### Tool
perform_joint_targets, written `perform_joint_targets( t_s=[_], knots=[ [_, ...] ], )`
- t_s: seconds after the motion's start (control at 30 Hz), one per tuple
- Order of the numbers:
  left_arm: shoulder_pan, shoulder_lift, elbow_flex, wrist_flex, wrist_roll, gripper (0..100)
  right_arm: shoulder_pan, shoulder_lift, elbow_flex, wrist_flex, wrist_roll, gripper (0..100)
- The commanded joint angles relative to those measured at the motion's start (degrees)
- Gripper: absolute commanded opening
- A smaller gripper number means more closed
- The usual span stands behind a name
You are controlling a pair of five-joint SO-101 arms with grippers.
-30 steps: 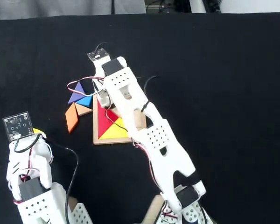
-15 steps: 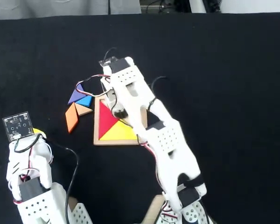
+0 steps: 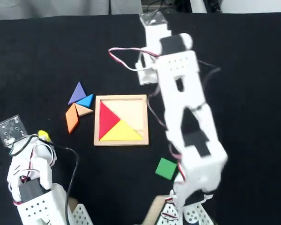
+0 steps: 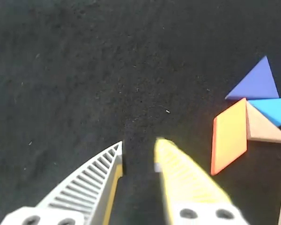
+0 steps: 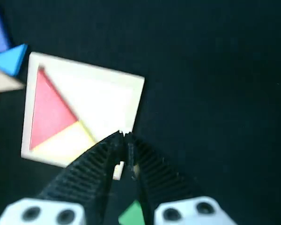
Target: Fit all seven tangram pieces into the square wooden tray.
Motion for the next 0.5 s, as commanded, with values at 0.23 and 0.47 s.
perform_joint_targets(
  t_s=[0.23,0.47],
  knots=[
    [4.0,0.1,-4.2,2.0,-16.0,13,2.9,-40.7,47.7,-15.0,13.4,1.1],
    [17.4,0.4,-14.4,12.5,-24.4,11,8.0,-50.0,73.1,-26.6,18.8,1.1]
  ],
)
